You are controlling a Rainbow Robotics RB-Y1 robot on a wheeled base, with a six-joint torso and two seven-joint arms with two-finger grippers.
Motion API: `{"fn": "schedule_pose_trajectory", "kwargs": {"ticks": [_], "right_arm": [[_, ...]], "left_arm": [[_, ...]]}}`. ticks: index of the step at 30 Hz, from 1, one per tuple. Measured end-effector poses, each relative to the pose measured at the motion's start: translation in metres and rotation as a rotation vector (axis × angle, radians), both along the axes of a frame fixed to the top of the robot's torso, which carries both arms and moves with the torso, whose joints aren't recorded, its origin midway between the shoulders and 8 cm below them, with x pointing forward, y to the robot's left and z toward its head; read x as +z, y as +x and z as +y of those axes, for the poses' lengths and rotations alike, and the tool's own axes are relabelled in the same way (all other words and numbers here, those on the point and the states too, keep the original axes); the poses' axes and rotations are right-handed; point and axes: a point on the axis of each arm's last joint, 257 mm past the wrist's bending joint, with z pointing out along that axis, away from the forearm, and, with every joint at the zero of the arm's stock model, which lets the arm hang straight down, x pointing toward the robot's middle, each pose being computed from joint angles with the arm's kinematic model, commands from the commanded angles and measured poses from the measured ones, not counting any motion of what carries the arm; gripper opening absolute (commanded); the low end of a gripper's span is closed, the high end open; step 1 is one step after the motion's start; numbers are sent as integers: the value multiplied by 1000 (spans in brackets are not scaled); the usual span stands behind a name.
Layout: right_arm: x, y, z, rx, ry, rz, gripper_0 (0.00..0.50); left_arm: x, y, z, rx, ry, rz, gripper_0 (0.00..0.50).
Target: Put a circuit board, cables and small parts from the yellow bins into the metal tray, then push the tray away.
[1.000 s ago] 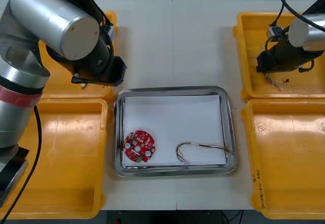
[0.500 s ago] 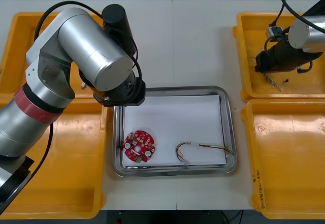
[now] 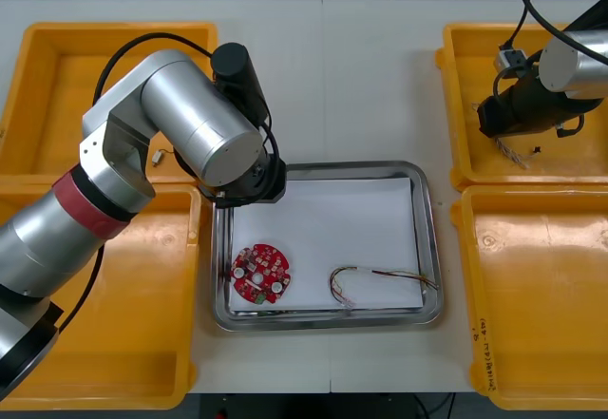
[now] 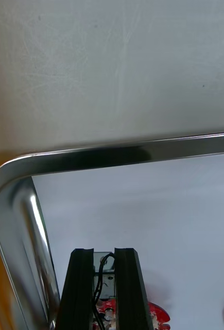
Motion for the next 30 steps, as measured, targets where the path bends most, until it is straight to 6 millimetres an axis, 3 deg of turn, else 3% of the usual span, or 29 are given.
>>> {"fn": "schedule_pose_trajectory", "kwargs": {"ticks": [6, 11, 12, 13, 15, 16, 17, 30], "right_arm": [[3, -1, 6, 27, -12, 1, 0], [4, -14, 14, 56, -23, 46, 0], [4, -15, 14, 57, -23, 53, 0], [4, -18, 13, 57, -22, 64, 0], [5, -23, 12, 59, -20, 84, 0], [6, -27, 12, 67, -23, 99, 0], [7, -31, 12, 81, -28, 116, 0], [63, -63, 27, 171, -75, 167, 0]], "left_arm": [[-12, 2, 5, 11, 15, 14, 0], [-17, 8, 7, 23, 15, 7, 12], [-18, 8, 8, 23, 16, 7, 43], [-18, 8, 8, 24, 16, 7, 118], [-18, 9, 8, 24, 15, 6, 315], [-18, 9, 8, 24, 14, 5, 381], [-18, 9, 8, 24, 14, 5, 500], [-19, 9, 7, 23, 15, 6, 500]]}}
